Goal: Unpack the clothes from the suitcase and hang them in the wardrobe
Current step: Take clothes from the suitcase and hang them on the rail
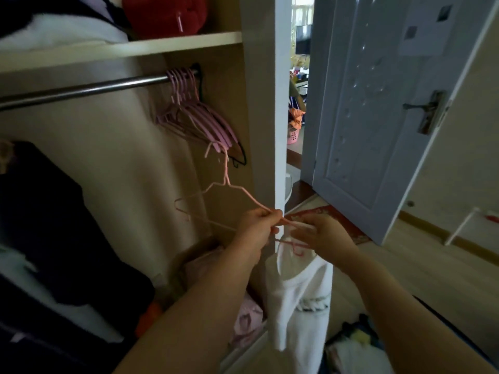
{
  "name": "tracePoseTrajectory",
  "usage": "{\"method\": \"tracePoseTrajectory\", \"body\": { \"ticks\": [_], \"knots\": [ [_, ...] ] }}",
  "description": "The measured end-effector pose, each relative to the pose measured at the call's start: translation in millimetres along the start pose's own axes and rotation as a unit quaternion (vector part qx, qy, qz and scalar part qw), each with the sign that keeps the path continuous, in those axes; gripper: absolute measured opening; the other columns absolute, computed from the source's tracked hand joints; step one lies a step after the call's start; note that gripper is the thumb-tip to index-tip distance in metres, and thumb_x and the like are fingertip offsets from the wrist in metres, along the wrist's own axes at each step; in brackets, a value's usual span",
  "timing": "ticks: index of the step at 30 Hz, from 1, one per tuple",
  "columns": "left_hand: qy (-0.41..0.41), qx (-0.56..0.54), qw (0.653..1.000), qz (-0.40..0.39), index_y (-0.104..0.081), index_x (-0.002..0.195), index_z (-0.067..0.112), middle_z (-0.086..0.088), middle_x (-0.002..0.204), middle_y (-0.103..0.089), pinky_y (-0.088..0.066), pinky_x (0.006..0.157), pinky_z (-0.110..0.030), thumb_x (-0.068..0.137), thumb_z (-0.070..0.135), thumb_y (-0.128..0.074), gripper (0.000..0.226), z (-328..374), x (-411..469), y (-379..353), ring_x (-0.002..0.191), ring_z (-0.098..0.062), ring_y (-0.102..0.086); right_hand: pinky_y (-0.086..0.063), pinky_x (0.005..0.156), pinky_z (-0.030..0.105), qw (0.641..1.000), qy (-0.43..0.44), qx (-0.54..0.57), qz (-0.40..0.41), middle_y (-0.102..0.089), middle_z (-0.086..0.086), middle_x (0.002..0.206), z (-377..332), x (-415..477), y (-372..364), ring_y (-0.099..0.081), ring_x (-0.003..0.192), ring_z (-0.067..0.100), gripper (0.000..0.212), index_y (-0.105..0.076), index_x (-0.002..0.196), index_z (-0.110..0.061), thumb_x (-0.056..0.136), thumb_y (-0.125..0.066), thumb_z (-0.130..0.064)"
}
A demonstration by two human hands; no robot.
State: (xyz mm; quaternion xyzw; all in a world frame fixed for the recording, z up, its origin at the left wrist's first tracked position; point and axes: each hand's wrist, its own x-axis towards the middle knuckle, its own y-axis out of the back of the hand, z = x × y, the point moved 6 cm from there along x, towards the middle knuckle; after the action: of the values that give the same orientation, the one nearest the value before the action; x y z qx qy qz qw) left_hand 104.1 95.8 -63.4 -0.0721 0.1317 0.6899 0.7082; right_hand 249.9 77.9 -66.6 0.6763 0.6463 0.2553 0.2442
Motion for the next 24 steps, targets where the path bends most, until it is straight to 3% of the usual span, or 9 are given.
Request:
{"method": "tracePoseTrajectory", "body": {
  "ticks": [3, 5, 7, 9, 11, 13, 15, 18, 24],
  "knots": [
    [-0.030, 0.088, 0.996, 0.017, -0.067, 0.096, 0.013, 0.003, 0.081, -0.069, -0.043, 0.052, -0.020, 0.096, 0.033, -0.052, 0.025, 4, -3, -1, 0.064, -0.007, -0.059, -0.050, 0.063, 0.028, 1.000, -0.011, -0.014, 0.008, -0.065, -0.004, 0.070, 19, -8, 22, -0.059, 0.062, 0.010, 0.013, -0.072, 0.092, -0.017, 0.086, -0.066, -0.027],
    [-0.124, 0.167, 0.968, 0.137, -0.065, 0.095, 0.014, 0.007, 0.079, -0.064, -0.044, 0.061, -0.023, 0.095, 0.034, -0.051, 0.025, 15, -8, 16, 0.068, -0.008, -0.056, -0.044, 0.058, 0.022, 0.999, -0.021, -0.025, -0.001, -0.063, -0.005, 0.070, 31, -13, 35, -0.057, 0.061, 0.011, 0.011, -0.071, 0.093, -0.017, 0.087, -0.066, -0.025],
    [-0.193, 0.202, 0.914, 0.293, -0.060, 0.100, 0.011, 0.002, 0.088, -0.062, -0.041, 0.063, -0.023, 0.092, 0.031, -0.057, 0.022, 27, -23, 40, 0.079, -0.016, -0.057, -0.048, 0.066, 0.026, 0.999, -0.027, -0.024, -0.014, -0.066, -0.002, 0.078, 42, -18, 47, -0.063, 0.072, 0.018, 0.013, -0.070, 0.098, -0.017, 0.086, -0.067, -0.022],
    [-0.207, 0.248, 0.880, 0.348, -0.057, 0.111, 0.008, -0.011, 0.110, -0.062, -0.045, 0.081, -0.032, 0.088, 0.035, -0.061, 0.035, 26, -18, 55, 0.104, -0.029, -0.056, -0.051, 0.077, 0.033, 0.999, -0.033, -0.011, -0.027, -0.068, 0.003, 0.086, 50, -22, 56, -0.065, 0.083, 0.025, 0.014, -0.070, 0.099, -0.016, 0.086, -0.067, -0.018],
    [-0.167, 0.358, 0.879, 0.269, -0.057, 0.116, 0.010, -0.014, 0.121, -0.060, -0.042, 0.098, -0.043, 0.088, 0.048, -0.055, 0.046, 14, 4, 53, 0.114, -0.035, -0.053, -0.051, 0.084, 0.038, 0.999, -0.037, 0.001, -0.033, -0.069, 0.007, 0.093, 55, -24, 63, -0.065, 0.089, 0.028, 0.015, -0.070, 0.100, -0.013, 0.085, -0.067, -0.015],
    [-0.122, 0.404, 0.893, 0.160, -0.060, 0.100, 0.022, -0.008, 0.114, -0.064, -0.040, 0.101, -0.049, 0.091, 0.054, -0.045, 0.037, 0, 18, 42, 0.108, -0.031, -0.057, -0.051, 0.085, 0.039, 0.999, -0.035, 0.013, -0.027, -0.069, 0.009, 0.095, 59, -25, 72, -0.064, 0.090, 0.029, 0.013, -0.071, 0.097, -0.014, 0.085, -0.068, -0.014],
    [-0.125, 0.338, 0.928, 0.089, -0.060, 0.081, 0.028, -0.005, 0.099, -0.067, -0.046, 0.094, -0.043, 0.095, 0.047, -0.045, 0.028, -4, 18, 32, 0.094, -0.025, -0.060, -0.049, 0.075, 0.031, 0.999, -0.034, 0.008, -0.015, -0.068, 0.006, 0.088, 63, -24, 79, -0.063, 0.083, 0.026, 0.008, -0.071, 0.091, -0.018, 0.084, -0.069, -0.017],
    [-0.124, 0.180, 0.974, 0.060, -0.065, 0.073, 0.027, -0.002, 0.076, -0.061, -0.041, 0.076, -0.030, 0.097, 0.027, -0.049, 0.029, -3, 8, 18, 0.078, -0.018, -0.052, -0.044, 0.067, 0.026, 0.999, -0.052, 0.005, -0.011, -0.063, 0.002, 0.080, 78, -25, 88, -0.058, 0.077, 0.020, 0.004, -0.069, 0.088, -0.019, 0.084, -0.069, -0.018],
    [-0.143, 0.167, 0.976, 0.002, -0.070, 0.076, 0.031, 0.000, 0.084, -0.063, -0.041, 0.080, -0.031, 0.095, 0.027, -0.054, 0.025, 9, -3, -4, 0.082, -0.014, -0.053, -0.044, 0.075, 0.026, 0.989, -0.115, -0.008, -0.093, -0.065, 0.010, 0.093, 110, -32, 95, -0.057, 0.088, 0.020, 0.022, -0.069, 0.100, -0.007, 0.088, -0.053, 0.001]
  ]
}}
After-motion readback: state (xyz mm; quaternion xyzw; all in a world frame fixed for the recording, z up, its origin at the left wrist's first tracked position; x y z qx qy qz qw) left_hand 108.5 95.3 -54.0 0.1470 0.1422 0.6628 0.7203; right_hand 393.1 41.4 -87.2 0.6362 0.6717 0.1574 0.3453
